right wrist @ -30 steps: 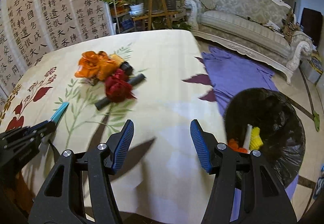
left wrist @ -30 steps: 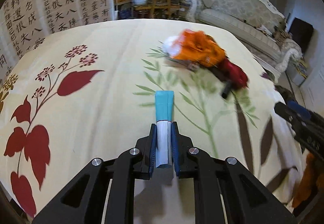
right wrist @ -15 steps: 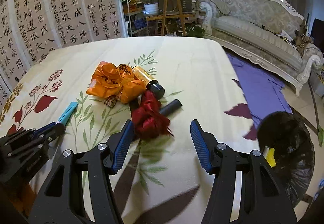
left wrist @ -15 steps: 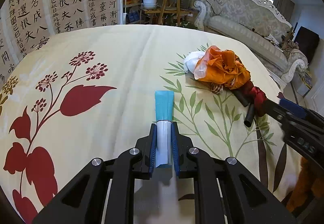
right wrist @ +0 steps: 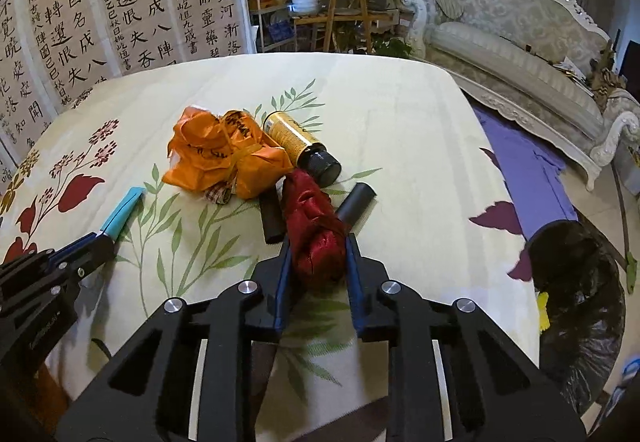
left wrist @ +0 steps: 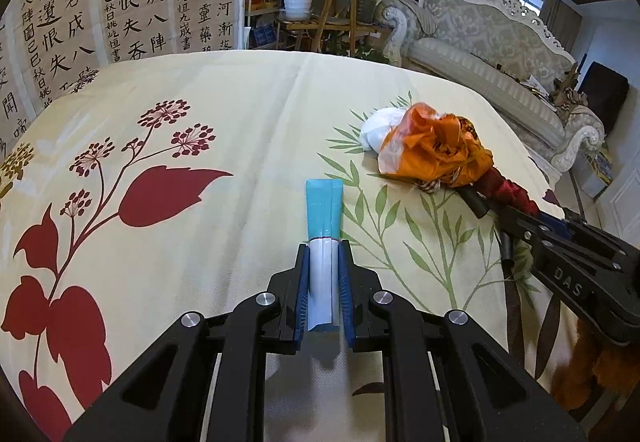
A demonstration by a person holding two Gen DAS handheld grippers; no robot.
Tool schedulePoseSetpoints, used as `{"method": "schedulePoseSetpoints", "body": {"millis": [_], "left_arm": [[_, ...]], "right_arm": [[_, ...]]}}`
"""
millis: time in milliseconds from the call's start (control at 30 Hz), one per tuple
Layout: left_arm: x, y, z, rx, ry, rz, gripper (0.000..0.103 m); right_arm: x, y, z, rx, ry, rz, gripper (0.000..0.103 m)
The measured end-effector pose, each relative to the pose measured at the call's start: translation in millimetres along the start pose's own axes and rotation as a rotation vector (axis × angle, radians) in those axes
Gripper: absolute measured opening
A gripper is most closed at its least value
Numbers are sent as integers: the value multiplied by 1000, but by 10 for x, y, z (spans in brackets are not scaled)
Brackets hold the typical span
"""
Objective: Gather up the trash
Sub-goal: 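Carry the blue-and-white tube and red cloth over the trash bin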
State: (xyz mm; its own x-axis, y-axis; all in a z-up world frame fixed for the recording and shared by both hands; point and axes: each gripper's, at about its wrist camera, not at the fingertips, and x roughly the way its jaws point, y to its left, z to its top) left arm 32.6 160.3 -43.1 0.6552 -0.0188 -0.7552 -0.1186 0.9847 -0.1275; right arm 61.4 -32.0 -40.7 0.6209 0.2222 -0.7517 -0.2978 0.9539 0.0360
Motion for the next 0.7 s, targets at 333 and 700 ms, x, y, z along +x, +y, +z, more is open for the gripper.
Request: {"method": "schedulePoseSetpoints", "body": {"millis": [333,700], "left_arm": [[-157,-102,-51,12,-41,-13,15],[-362,-651,-167,92,-68,-110,15]], "right_arm": [[-260,-224,-176,54,-28,-20,22],[-631,-624,-382,131,-77,-92,22]]}}
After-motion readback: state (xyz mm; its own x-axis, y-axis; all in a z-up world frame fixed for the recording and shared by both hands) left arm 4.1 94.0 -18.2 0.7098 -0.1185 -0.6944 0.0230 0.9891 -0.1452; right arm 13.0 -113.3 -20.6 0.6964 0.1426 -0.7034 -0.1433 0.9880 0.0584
